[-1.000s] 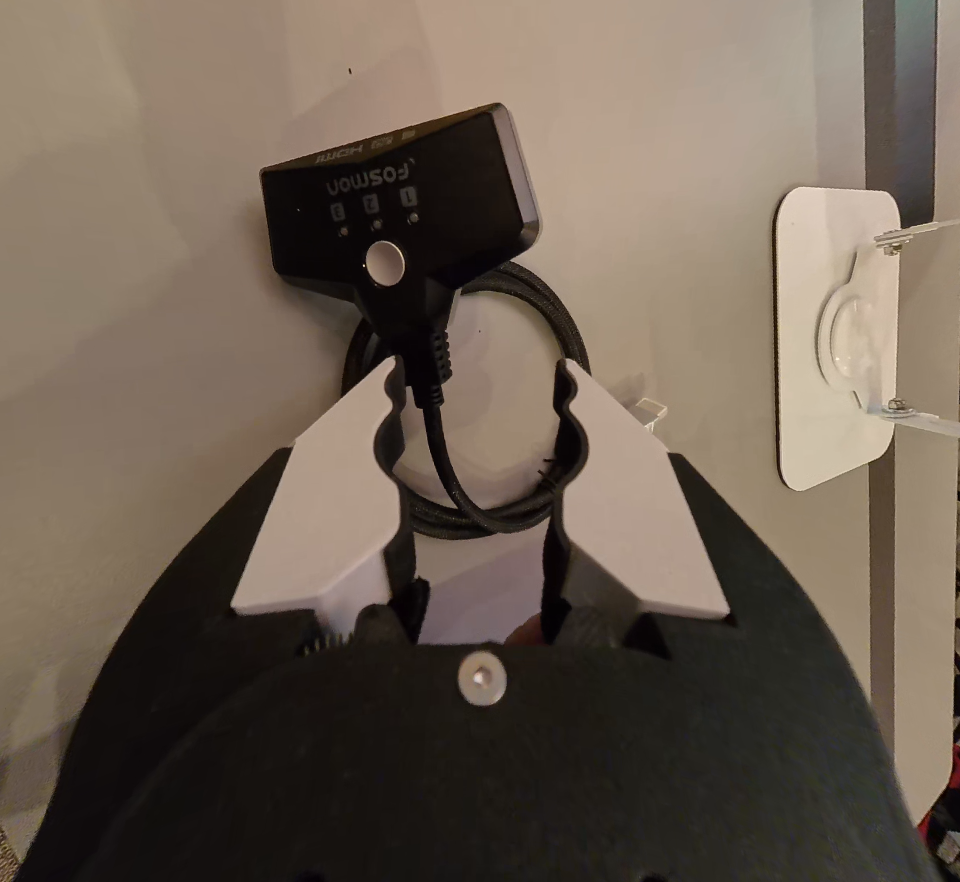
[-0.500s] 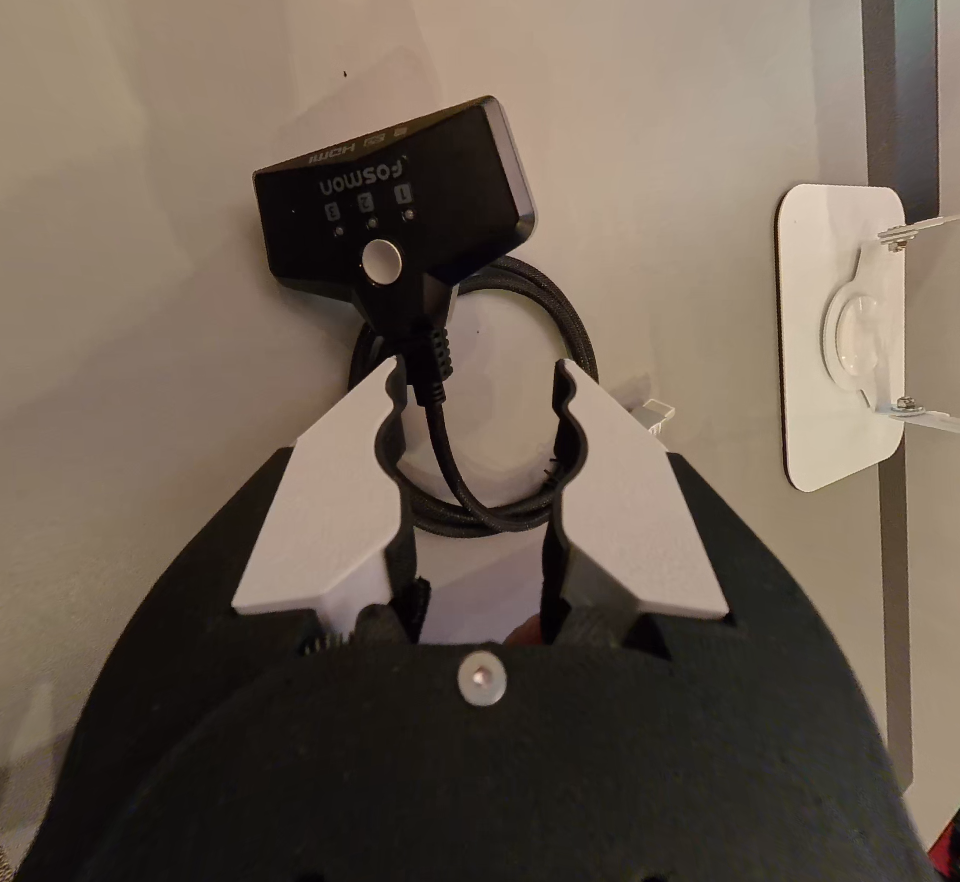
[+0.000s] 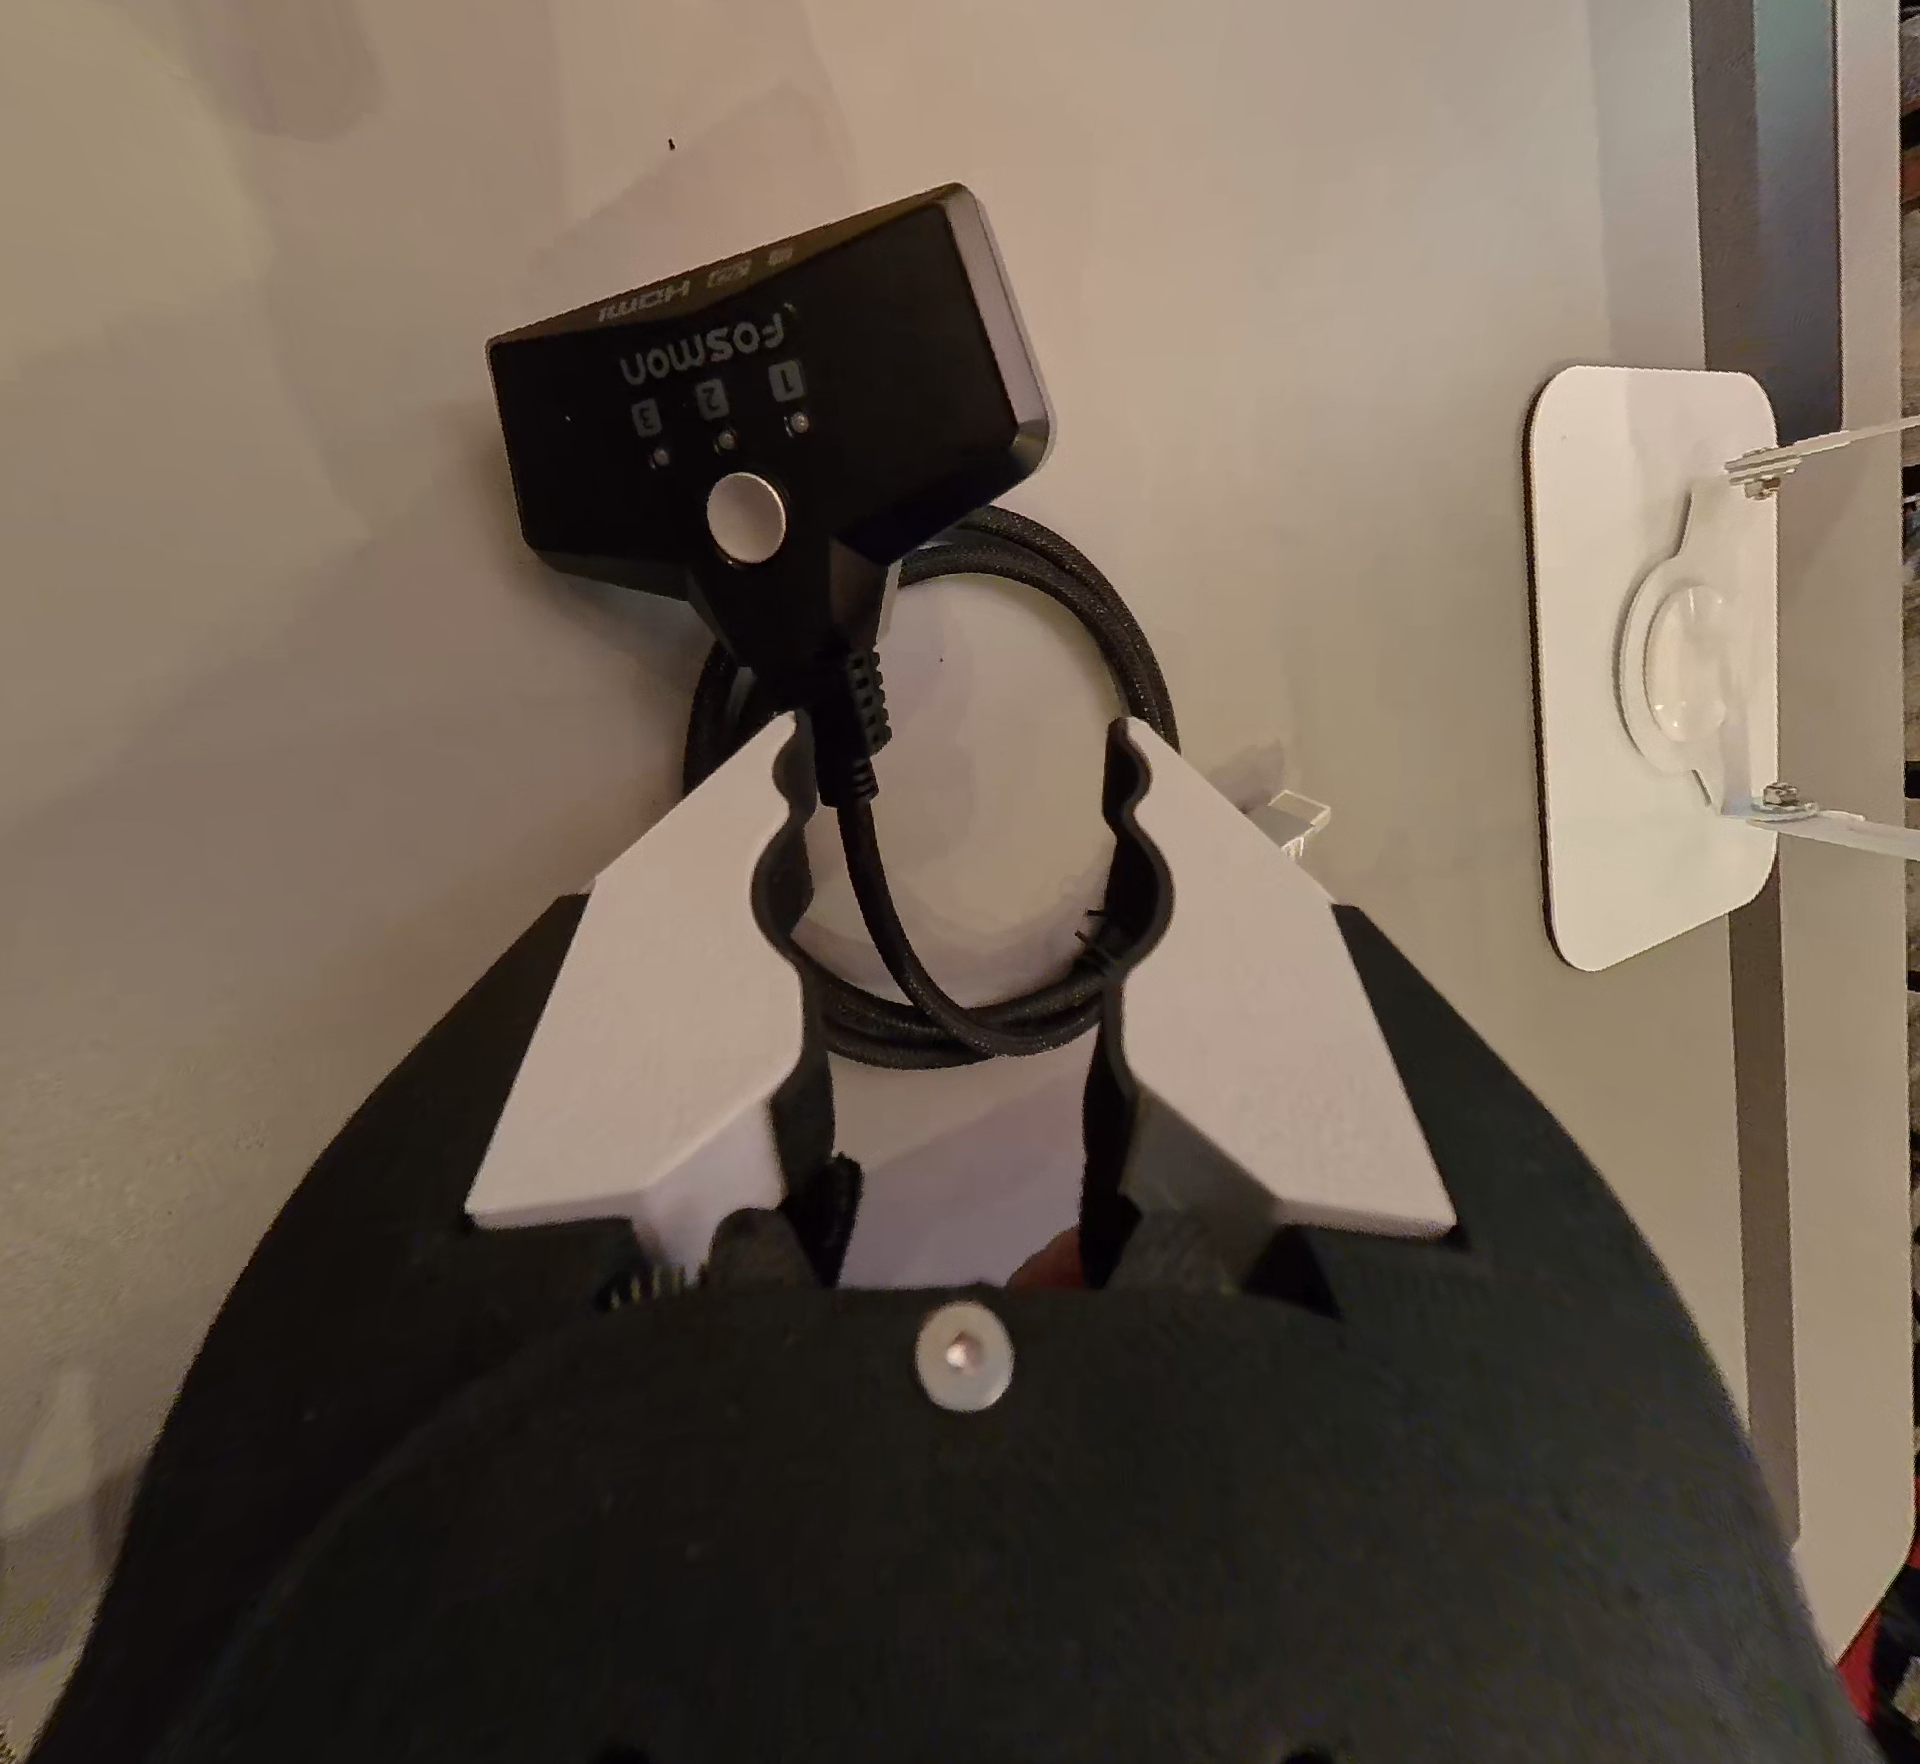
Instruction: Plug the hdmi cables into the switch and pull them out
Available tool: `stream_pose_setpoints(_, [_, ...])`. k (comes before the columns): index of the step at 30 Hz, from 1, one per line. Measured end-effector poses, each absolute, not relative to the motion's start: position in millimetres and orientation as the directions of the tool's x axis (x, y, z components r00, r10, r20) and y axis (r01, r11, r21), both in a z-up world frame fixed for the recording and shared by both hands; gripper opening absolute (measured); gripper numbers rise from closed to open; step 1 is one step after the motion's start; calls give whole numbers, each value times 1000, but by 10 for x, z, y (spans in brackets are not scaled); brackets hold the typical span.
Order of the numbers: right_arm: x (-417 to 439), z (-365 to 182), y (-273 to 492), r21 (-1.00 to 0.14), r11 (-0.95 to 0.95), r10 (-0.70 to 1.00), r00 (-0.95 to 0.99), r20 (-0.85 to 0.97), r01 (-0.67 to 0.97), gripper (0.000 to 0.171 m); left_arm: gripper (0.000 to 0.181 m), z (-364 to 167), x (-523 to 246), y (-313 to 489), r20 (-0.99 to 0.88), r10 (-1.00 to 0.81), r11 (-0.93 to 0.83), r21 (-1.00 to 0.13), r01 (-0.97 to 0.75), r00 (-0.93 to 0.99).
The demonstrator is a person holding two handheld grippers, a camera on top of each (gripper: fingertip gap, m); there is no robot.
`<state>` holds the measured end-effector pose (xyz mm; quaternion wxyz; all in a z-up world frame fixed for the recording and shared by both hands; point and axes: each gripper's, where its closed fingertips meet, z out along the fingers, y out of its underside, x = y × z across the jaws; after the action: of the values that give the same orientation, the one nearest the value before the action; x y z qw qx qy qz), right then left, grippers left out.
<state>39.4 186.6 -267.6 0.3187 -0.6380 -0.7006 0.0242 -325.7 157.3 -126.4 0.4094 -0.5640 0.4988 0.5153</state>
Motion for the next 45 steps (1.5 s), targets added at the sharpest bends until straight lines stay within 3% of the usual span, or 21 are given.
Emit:
stream_pose_setpoints(8, [416,-2641,1904,-443,178,902,33,430,879,53,5,-740,-3511,1686,-998,45,-272,-57,-961,47])
stream_pose_setpoints(25, [438,-2595,1941,-451,173,895,51,443,876,51,6,-137,-4110,1857,-865,302,-397,-496,-772,400])
stream_pose_setpoints(32, [451,-2583,1949,-452,172,894,54,445,875,51,6,24,-4222,1985,-828,322,-412,-559,-719,459])
stream_pose_setpoints(40, [463,-2572,1955,-457,171,894,58,445,873,51,6,11,-4435,2058,-551,356,-367,-825,-429,755])
stream_pose_setpoints(45, [465,-2561,1958,-457,173,893,58,447,872,51,6,-251,-4382,2111,-587,285,-441,-782,-440,758])
